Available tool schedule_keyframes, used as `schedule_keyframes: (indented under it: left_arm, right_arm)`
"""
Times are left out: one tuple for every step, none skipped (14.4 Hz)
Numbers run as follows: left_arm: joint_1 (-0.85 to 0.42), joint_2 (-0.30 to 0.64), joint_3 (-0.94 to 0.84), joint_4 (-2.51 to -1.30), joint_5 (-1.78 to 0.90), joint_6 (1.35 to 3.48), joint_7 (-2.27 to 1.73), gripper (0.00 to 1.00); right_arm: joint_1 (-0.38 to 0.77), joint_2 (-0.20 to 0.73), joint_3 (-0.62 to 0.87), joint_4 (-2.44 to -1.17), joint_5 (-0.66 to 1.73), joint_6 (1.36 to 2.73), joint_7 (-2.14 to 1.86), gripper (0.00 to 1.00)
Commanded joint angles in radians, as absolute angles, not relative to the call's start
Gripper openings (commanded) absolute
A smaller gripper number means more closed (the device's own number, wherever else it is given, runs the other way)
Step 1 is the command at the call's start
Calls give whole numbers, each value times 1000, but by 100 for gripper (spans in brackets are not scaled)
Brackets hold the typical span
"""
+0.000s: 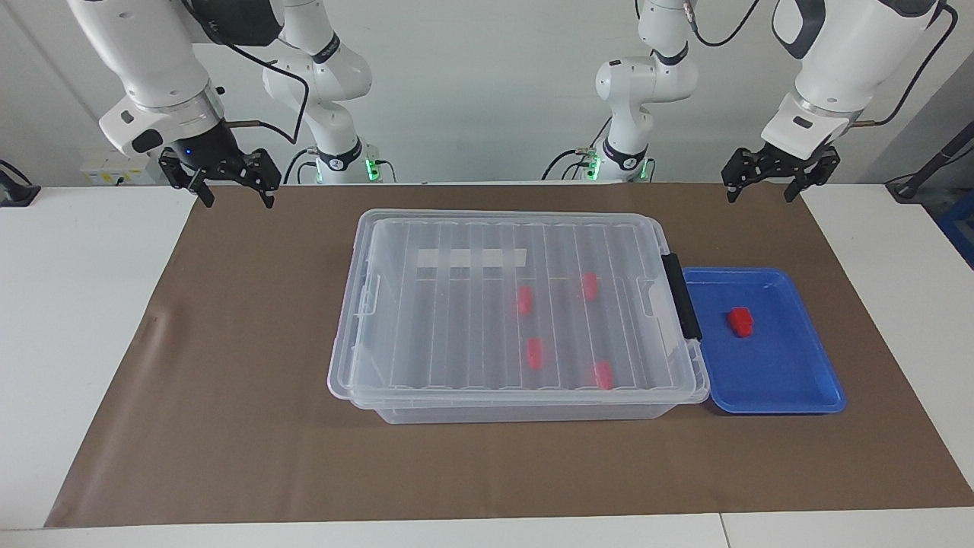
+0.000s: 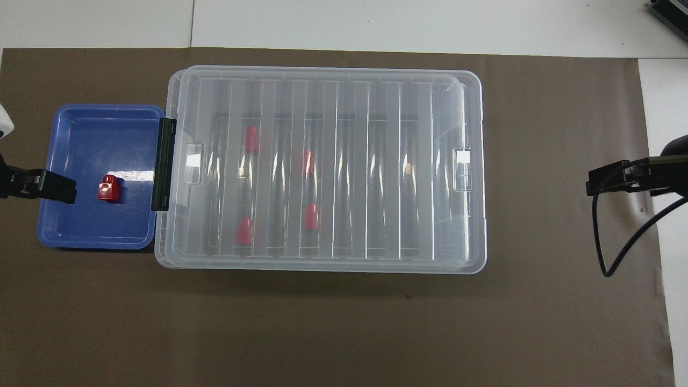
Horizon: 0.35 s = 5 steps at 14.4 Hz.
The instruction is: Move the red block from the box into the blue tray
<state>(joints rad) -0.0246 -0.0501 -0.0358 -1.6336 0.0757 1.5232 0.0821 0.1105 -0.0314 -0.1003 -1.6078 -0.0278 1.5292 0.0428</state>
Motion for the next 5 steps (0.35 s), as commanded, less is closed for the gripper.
schedule_keyframes:
  left_arm:
    - [-38,-66,-18,-1640,64,1516,74,100]
    - [-40,-66,-18,-1640,64,1516,72,100]
    - [-40,-66,-20,-1638,64,1519,71,100]
    - [-40,-66,-20,-1638,64,1520,71,100]
    - [-40,-66,-20,-1638,64,1520,71,100]
  right_arm:
    - [97,-37,-95,-1620,-18,1546,23,100]
    - [97,-37,-95,-1620,-18,1546,23,100]
    - [97,-37,-95,-1620,-18,1546,23,100]
    - [97,-37,-95,-1620,-17,1546,23,100]
    - [97,-37,-95,-1620,-18,1546,21,100]
